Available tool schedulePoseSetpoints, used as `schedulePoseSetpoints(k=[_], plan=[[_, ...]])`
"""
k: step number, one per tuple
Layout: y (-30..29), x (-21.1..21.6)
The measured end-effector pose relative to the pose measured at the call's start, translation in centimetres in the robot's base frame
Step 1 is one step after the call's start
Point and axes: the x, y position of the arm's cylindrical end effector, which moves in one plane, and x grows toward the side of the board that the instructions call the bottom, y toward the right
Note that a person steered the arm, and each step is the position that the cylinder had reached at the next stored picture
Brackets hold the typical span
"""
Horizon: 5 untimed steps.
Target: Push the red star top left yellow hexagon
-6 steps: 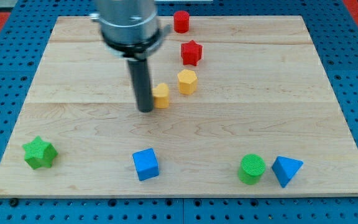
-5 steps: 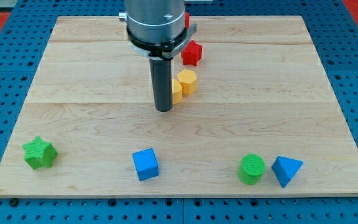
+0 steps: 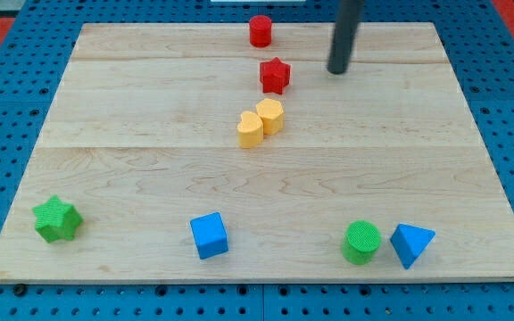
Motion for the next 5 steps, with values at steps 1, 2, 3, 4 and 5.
schedulePoseSetpoints(k=[1, 2, 3, 4, 5], plan=[[-7.0, 1.3], [-8.7, 3.7], [-8.7, 4.2], [-8.7, 4.2], [-8.7, 4.2]])
